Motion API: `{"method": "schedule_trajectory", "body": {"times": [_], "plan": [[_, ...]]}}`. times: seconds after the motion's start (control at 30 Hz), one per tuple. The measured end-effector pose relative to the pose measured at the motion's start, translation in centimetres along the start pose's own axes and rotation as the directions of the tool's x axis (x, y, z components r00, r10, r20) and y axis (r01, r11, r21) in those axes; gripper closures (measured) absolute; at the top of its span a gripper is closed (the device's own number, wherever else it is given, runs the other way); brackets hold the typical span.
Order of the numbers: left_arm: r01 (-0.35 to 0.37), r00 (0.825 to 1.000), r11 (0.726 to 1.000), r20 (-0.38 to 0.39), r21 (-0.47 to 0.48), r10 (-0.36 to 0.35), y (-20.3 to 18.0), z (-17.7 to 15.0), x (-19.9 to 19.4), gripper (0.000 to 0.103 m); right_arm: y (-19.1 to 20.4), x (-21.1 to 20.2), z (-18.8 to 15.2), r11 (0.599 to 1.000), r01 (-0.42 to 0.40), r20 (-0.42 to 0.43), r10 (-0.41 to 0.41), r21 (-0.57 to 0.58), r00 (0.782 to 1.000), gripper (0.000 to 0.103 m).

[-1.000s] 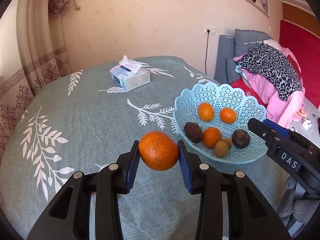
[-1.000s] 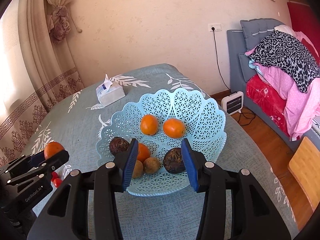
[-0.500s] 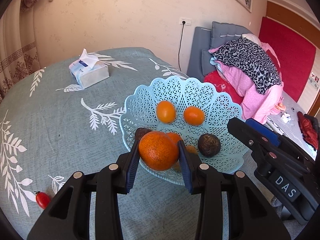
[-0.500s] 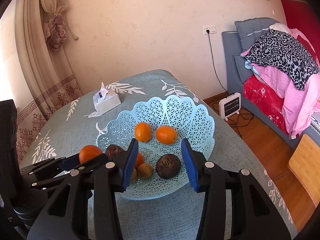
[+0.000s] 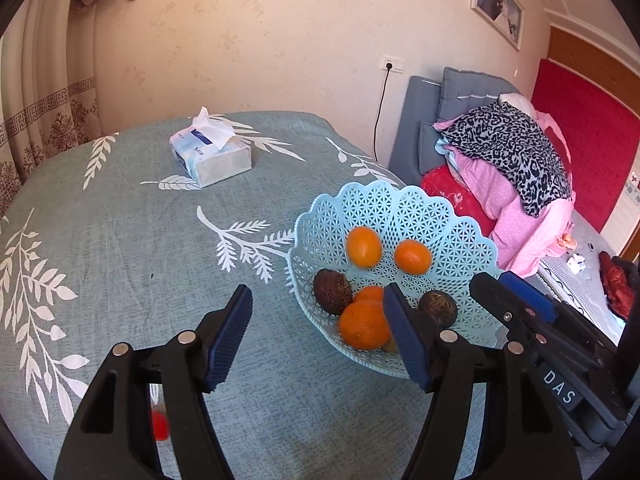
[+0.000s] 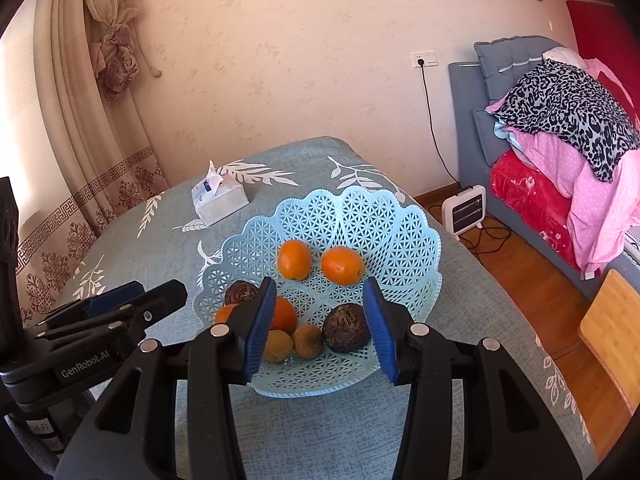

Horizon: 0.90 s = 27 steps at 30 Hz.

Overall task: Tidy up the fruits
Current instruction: 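Carry the orange into the basket and open the left gripper, then grasp a red tomato with the right gripper while the left approaches another tomato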

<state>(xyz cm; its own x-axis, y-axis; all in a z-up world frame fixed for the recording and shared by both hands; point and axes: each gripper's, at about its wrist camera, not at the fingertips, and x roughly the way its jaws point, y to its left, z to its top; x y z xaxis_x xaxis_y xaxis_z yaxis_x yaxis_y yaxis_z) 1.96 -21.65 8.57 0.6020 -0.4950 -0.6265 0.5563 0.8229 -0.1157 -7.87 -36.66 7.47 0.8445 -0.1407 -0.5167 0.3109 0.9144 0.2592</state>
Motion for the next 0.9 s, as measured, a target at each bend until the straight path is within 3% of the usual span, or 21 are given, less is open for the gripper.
{"method": "schedule_trajectory", "body": {"times": [0.27,0.9], "plan": [[-0.078,0.995,0.997,0.058,-0.018,0.079,2.3,0.0,-2.5,0.02,0.9,-0.1,-0.4,1.0,-0.02,-0.008,0.02,-0.016,1.0,0.055],[-0.228,0.97,0.965,0.053,-0.127,0.236,9.4,-2.5,-5.6,0.019,4.5,0.2,-1.7,0.992,-0.082,-0.045,0.078,-0.096,0.996,0.051]]}}
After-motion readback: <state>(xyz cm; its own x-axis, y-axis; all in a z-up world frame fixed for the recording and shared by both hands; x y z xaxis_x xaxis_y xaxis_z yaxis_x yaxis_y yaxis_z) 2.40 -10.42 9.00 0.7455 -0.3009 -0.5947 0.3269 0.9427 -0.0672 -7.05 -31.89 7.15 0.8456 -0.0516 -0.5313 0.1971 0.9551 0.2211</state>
